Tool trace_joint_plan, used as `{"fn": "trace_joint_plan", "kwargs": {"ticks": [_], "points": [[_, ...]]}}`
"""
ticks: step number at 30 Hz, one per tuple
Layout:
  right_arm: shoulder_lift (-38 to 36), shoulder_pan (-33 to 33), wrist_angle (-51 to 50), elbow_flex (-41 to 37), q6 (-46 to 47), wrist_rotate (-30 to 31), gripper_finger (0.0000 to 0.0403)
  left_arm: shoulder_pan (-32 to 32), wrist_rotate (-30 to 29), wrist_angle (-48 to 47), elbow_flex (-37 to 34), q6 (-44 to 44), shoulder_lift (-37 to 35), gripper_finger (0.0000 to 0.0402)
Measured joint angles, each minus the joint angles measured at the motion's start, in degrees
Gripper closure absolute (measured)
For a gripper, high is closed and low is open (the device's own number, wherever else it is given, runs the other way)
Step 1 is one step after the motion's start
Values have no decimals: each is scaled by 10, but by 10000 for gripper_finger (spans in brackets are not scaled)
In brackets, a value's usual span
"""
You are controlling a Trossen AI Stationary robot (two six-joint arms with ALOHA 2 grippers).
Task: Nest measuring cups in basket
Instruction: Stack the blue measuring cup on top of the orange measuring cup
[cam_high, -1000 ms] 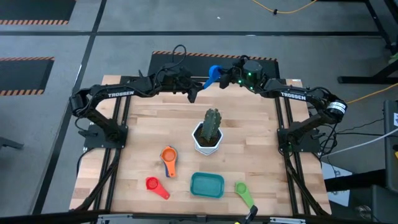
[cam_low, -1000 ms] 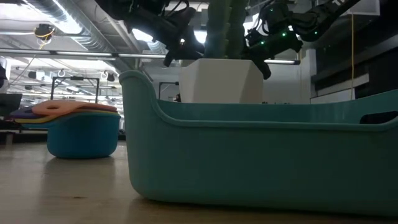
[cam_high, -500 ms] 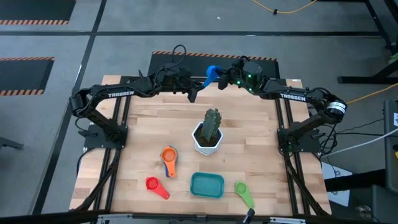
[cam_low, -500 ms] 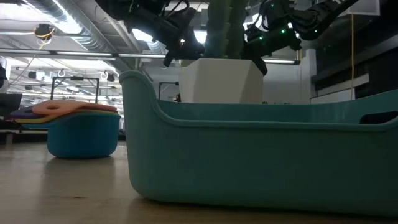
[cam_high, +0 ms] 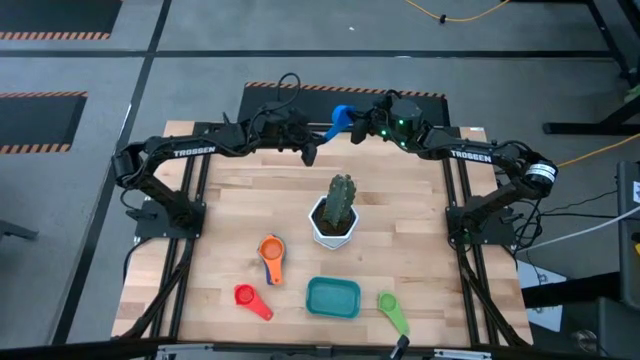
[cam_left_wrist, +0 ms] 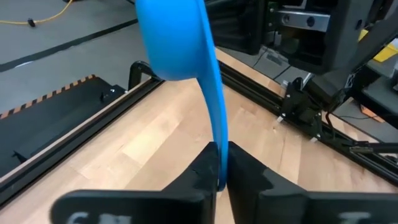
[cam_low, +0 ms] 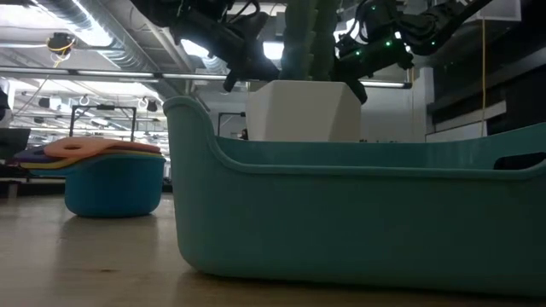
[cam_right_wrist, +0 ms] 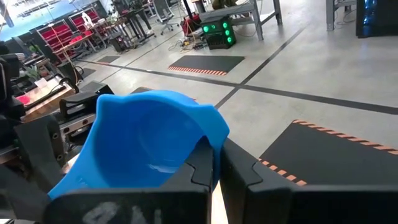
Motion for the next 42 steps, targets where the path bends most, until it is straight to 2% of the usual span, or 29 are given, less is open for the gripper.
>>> {"fn": "trace_joint_plan", "kwargs": {"ticks": [11,20,29,36,42], "points": [[0,0,-2,0,3,0,387,0,3,-10,0,1,-1,397],[0,0,-3,0,-14,-2,341,1,-9,-16,0,-1,-1,398],[-1,0,-10,0,-33,-10,336,0,-20,-18,0,-1,-1,400],[-19,-13,-56,0,-121,-48,335,14,-66,-73,0,-1,-37,400],[-53,-32,-129,0,-155,-57,335,18,-68,-143,0,-1,-87,401]]}}
